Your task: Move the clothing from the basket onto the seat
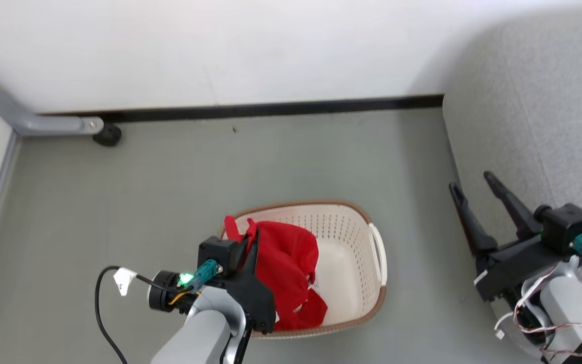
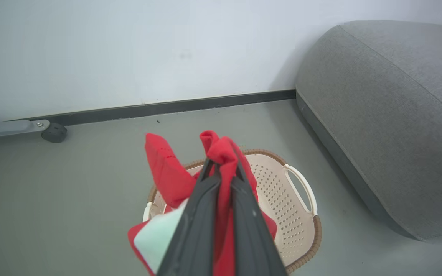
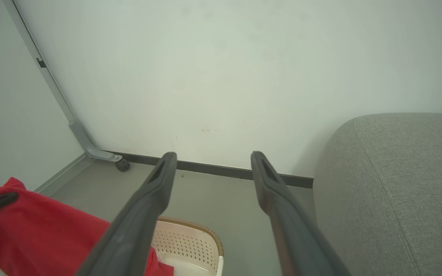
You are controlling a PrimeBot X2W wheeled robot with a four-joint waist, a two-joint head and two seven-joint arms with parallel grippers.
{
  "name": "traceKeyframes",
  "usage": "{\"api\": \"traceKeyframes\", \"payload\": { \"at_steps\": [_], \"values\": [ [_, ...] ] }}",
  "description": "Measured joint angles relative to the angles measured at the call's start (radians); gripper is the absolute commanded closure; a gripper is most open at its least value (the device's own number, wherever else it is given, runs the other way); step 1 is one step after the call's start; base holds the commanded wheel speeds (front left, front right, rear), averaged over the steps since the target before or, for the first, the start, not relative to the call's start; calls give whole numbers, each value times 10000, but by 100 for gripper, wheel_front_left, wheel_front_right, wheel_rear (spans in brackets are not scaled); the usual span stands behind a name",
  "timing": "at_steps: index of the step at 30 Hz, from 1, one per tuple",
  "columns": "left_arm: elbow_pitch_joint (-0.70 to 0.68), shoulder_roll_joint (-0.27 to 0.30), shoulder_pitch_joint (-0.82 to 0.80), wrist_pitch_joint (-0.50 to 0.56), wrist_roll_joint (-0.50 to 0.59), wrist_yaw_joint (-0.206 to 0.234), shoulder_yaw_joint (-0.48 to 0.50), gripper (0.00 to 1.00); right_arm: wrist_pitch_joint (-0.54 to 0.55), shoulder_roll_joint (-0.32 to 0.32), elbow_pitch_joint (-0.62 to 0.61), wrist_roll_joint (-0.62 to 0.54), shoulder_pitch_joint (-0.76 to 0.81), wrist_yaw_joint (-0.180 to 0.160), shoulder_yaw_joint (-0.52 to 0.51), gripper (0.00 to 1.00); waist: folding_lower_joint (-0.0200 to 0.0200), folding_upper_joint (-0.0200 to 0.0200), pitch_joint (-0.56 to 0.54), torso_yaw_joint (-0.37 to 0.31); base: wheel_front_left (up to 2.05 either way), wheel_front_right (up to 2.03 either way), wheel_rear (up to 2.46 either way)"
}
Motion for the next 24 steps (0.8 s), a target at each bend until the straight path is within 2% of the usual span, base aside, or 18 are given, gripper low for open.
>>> {"api": "traceKeyframes", "payload": {
  "at_steps": [10,24],
  "values": [
    [-1868,313,178,-2,696,0,673,100,0,155,94,-221,402,0,-2,0,1,0,-915,-32,0,0,0],
    [-4702,976,-280,-4,1847,-25,945,100,2,372,182,-520,520,0,-38,0,2,1,-1070,-43,0,0,0]
  ]
}}
